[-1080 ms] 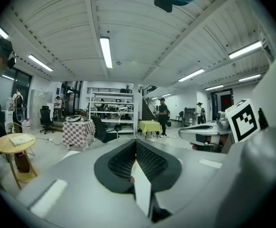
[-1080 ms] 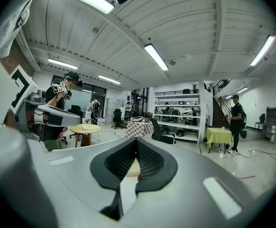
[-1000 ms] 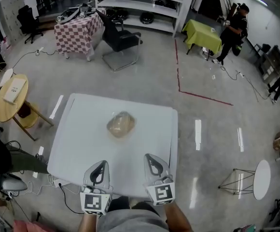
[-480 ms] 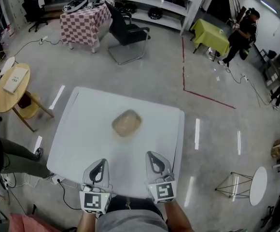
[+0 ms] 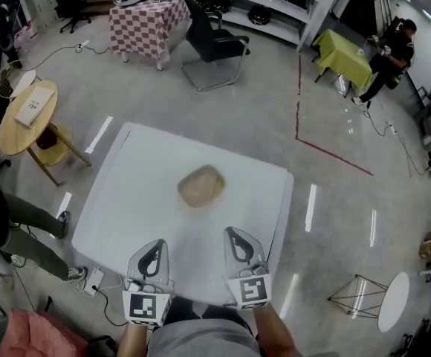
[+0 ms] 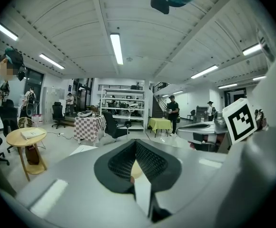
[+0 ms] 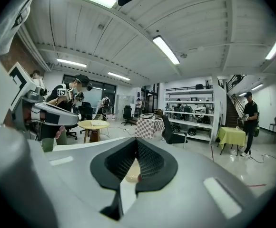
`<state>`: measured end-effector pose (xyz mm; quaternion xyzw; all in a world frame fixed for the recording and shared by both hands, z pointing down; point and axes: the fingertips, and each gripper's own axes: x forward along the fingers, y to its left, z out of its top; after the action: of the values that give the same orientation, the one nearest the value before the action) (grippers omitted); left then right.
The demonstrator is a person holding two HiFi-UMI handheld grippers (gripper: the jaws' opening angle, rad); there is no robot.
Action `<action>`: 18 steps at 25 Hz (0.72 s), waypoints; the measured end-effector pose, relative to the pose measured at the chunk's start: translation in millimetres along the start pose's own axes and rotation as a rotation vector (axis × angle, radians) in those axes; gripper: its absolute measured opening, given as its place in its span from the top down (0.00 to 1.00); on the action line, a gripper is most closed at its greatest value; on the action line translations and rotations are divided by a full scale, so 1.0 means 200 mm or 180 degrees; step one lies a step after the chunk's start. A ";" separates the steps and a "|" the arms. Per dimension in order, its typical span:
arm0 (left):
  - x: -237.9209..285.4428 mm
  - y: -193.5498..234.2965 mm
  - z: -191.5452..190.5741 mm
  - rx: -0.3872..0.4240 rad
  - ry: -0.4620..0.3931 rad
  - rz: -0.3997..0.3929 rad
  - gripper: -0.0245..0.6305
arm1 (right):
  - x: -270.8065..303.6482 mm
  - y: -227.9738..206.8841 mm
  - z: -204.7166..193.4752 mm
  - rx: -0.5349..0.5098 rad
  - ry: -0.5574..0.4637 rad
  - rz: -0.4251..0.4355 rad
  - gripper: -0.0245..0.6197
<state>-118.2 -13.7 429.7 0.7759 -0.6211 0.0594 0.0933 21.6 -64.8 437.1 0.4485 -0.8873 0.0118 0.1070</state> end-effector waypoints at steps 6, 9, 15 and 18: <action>0.04 -0.02 -0.04 -0.0033 0.0027 0.0153 0.94 | 0.05 -0.04 -0.04 -0.0013 0.0025 0.0169 0.96; 0.06 -0.01 -0.06 -0.0076 0.0050 0.0228 0.94 | 0.10 -0.05 -0.06 -0.0017 0.0036 0.0241 0.96; 0.14 0.03 -0.10 -0.0089 0.0093 0.0326 0.95 | 0.21 -0.07 -0.14 -0.0108 0.0128 0.0383 0.96; 0.17 0.07 -0.18 -0.0053 0.0177 0.0375 0.94 | 0.27 -0.07 -0.20 -0.0152 0.0180 0.0434 0.95</action>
<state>-124.3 -41.0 473.0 0.7353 -0.6633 0.0812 0.1133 9.1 -111.1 486.6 0.3839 -0.9124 0.0106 0.1416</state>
